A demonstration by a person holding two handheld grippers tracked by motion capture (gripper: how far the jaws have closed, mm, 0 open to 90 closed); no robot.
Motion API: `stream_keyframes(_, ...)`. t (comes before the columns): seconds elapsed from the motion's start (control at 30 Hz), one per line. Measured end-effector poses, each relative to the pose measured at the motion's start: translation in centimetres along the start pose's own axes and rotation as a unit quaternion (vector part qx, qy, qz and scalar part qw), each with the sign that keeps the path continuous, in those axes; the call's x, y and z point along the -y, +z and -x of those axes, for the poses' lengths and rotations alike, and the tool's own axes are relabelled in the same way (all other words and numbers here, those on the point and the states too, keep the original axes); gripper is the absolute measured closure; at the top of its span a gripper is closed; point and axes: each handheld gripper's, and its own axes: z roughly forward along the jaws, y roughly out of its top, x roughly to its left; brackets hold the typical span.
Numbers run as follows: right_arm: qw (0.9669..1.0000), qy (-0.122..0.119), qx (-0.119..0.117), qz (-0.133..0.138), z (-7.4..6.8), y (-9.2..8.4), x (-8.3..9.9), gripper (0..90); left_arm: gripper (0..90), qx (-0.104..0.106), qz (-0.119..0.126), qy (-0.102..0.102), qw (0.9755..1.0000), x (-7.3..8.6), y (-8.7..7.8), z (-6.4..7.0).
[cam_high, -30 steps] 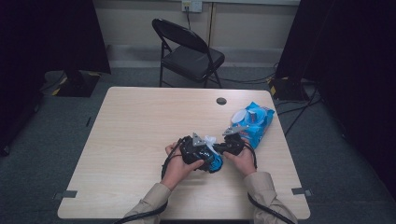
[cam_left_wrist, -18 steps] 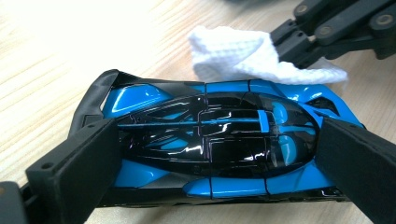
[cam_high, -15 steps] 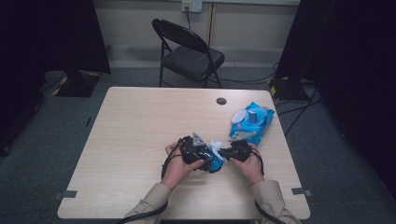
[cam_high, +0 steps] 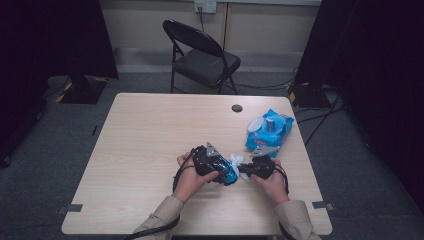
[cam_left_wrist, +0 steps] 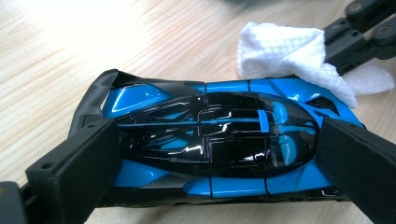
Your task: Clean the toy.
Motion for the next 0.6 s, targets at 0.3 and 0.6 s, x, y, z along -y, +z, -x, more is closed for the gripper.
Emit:
stream_keyframes(0.3, 1.0000, -0.004, -0.002, -0.006, -0.4, -1.1, 0.8, 86.3, 0.0, 0.004, -0.003, 0.000, 1.0000, -0.1, 0.0, 0.3)
stream_keyframes(0.6, 0.9997, 0.020, -0.010, -0.005, -0.5, -2.8, 1.6, 86.3, 0.0, 0.009, -0.004, 0.002, 0.9999, -0.2, 0.0, 0.6)
